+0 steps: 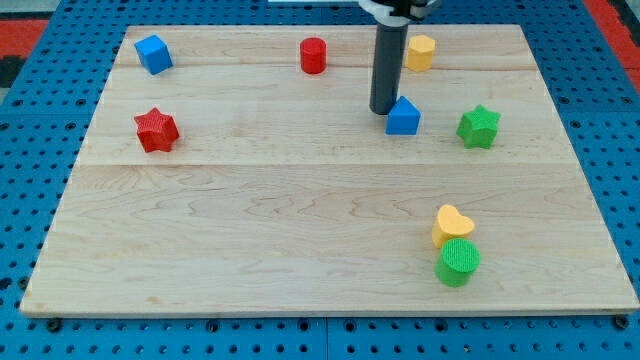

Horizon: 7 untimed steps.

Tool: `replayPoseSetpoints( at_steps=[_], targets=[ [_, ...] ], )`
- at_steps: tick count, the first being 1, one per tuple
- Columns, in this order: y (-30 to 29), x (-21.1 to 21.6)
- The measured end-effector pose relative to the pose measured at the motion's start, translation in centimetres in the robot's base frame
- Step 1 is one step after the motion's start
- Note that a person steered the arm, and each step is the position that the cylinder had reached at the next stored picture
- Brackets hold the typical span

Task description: Slide the blue triangle to the green circle and the yellow heart

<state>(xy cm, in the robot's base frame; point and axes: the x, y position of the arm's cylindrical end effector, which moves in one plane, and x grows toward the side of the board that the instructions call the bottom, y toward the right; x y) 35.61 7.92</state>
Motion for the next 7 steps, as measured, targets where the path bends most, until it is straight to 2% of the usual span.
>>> replayPoseSetpoints(
  at_steps=[2, 3, 4, 5, 6, 7],
  targets=[
    [0.0, 4.1],
    [-2.0, 0.0],
    [-1.3, 0.6],
    [1.5, 6.3],
    [2.0, 7.3],
    [-0.3, 4.1]
  ],
)
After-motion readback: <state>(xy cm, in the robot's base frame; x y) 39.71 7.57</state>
